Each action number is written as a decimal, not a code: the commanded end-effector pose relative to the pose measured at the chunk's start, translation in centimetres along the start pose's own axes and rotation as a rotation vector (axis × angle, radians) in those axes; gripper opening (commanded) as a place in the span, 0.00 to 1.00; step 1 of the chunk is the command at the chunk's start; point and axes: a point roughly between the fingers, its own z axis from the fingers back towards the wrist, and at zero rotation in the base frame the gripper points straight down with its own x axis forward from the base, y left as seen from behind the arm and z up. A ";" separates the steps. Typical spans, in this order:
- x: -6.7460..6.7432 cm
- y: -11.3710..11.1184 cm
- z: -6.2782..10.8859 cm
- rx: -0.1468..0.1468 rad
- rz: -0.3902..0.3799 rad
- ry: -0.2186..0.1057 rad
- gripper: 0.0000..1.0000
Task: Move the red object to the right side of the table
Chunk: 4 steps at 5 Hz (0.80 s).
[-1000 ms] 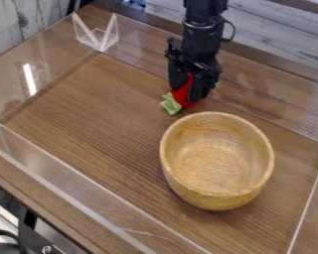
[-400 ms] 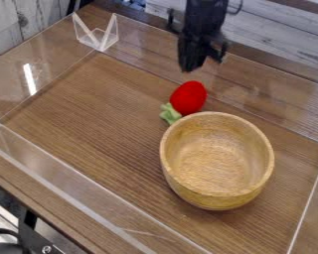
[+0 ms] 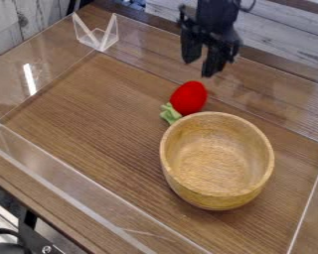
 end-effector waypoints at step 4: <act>-0.3 0.7 -3.2 -0.033 0.020 0.032 0.00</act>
